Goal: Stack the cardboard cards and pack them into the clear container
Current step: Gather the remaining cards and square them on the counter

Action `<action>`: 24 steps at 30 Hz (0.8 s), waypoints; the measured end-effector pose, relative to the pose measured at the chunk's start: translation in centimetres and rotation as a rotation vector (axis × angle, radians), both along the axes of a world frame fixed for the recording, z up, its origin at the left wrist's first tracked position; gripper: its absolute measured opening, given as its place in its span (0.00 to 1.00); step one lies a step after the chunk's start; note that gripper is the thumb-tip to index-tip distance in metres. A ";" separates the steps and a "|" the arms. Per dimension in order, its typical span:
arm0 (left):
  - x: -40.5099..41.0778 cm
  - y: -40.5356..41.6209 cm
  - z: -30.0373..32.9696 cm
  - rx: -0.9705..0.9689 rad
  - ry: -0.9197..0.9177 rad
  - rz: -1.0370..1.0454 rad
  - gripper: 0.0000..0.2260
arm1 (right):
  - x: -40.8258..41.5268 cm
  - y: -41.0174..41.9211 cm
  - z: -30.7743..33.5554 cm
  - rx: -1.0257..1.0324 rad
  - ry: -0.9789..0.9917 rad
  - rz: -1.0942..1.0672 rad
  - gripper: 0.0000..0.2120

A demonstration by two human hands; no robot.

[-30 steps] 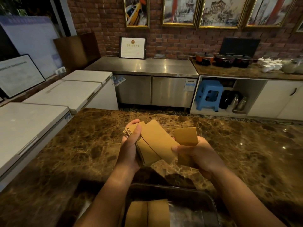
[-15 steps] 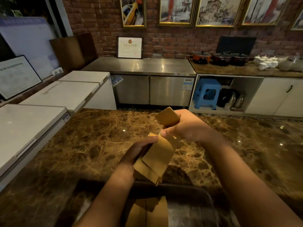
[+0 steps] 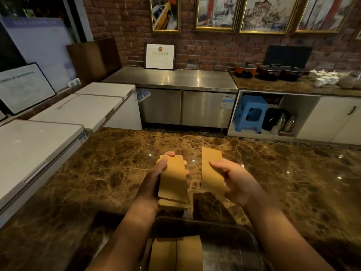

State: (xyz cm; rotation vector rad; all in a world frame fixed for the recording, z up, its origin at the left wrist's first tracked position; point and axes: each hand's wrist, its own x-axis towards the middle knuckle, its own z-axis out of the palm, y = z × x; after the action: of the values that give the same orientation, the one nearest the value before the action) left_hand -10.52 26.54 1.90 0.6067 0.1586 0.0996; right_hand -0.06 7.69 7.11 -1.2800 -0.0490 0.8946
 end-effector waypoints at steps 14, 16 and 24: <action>1.4 -0.9 -0.1 0.288 0.091 0.131 0.29 | -1.7 0.2 -0.3 -0.012 -0.115 0.001 0.08; 1.4 -1.0 -0.1 0.320 0.111 0.113 0.27 | -1.9 0.2 -0.4 0.001 -0.162 -0.013 0.05; 1.5 -0.9 0.3 0.253 0.151 0.129 0.26 | -1.8 -1.0 0.5 0.246 -0.581 -0.122 0.12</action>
State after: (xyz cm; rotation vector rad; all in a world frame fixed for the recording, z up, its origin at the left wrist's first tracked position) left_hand -8.98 25.62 2.20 0.8566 0.3351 0.2006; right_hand -1.86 6.73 7.65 -1.2575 -0.5174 0.3760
